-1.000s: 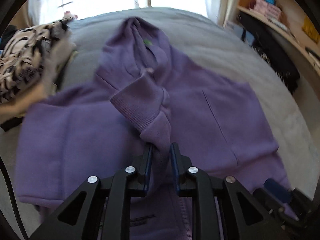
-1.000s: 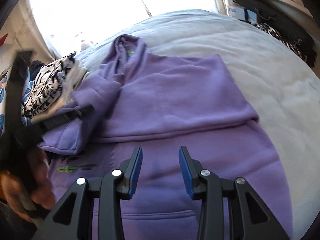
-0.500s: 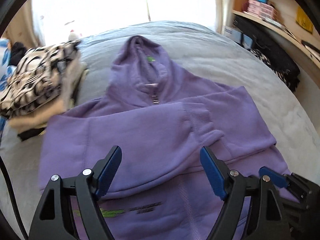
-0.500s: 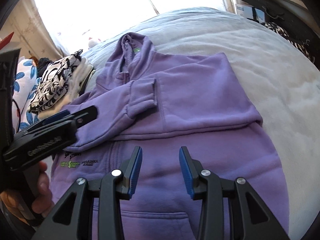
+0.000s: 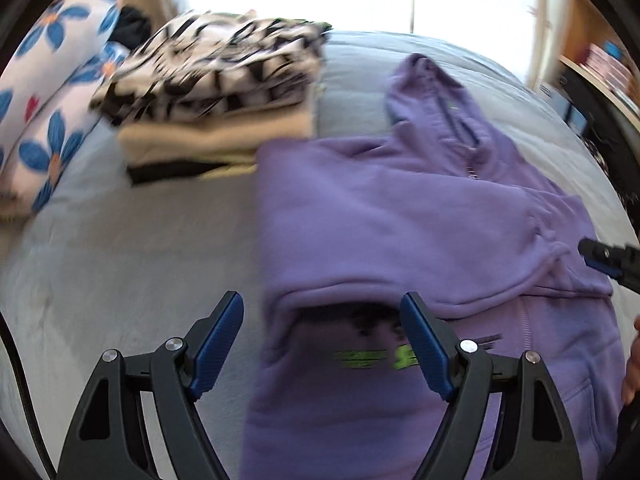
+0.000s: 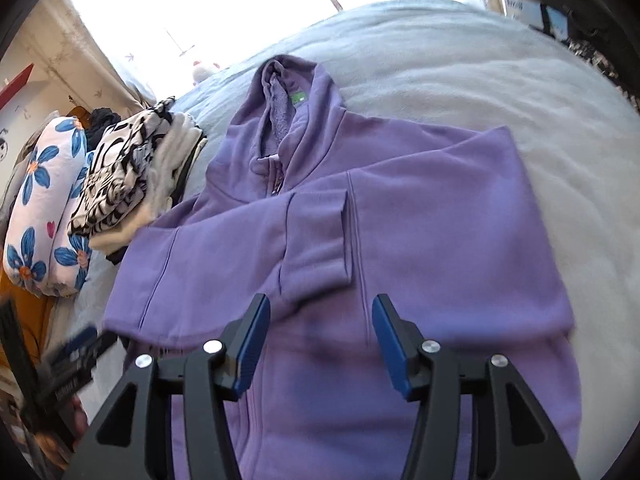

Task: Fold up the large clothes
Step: 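Grasp the folded cuff with the right gripper and straighten it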

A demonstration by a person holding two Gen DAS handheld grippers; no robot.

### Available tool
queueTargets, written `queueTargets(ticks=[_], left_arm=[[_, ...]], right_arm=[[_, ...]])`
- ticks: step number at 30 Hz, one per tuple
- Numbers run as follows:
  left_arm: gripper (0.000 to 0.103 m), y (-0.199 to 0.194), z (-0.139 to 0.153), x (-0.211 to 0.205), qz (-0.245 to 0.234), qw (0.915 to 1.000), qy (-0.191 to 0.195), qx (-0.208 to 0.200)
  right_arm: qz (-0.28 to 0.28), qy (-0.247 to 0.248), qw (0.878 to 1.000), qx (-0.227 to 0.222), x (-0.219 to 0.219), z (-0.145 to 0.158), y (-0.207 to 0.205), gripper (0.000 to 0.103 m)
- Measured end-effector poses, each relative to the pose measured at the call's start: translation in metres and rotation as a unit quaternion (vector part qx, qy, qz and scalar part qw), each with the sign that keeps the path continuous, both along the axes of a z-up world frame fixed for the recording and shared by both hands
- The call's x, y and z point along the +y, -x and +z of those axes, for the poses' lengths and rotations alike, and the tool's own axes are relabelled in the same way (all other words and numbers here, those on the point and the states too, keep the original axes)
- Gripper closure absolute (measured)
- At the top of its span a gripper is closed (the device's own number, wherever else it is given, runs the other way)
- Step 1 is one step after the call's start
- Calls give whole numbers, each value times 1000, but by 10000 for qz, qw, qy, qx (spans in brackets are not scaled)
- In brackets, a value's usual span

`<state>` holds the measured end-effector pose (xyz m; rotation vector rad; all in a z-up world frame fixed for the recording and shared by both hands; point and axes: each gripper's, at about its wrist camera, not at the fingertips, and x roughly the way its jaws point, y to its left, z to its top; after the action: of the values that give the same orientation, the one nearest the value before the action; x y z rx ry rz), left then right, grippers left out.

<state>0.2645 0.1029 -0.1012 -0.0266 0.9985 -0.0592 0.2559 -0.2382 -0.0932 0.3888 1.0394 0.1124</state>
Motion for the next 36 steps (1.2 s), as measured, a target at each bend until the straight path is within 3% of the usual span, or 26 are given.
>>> queueTargets(ticks=[4,9,11,12,15,17,20,25,29,32,36], left_arm=[[24,-5,-14,23,289,9988,354,155],[24,-12,-30,34,498,9979,350,239],[24,-14,-34,36,505,9976,375,276],[24,-16,-35,36,495,9977,369,284],[24,-18,-36,34,471,9981,317,259],[24,-20,-36,32,424,9983,319,241],[24,-20,-37,30,300,9987,317,265],[24,-23,-49,21,47,9987,192,477],[24,-20,-54,26,-106,9965,326,763],[24,-14,-44,38,-243,9954,513,773],[24,-7,-15,56,-266,9948,858,490]], right_arm=[[17,101,9997,233,4,-14,-41,50],[269,201,9986,402,21,-33,-74,51],[495,533,9968,343,33,-33,-77,67],[645,602,9957,291,38,-30,-75,82],[641,709,9954,-34,37,-9,-64,94],[431,680,9963,-302,25,8,-52,94],[66,1027,9936,-460,9,18,-39,94],[-10,1055,9941,231,-6,-25,-43,90],[-178,1043,9944,23,-13,-36,-39,84],[-246,1022,9944,92,-18,-28,-35,72],[-271,1002,9945,-115,-21,-8,-16,70]])
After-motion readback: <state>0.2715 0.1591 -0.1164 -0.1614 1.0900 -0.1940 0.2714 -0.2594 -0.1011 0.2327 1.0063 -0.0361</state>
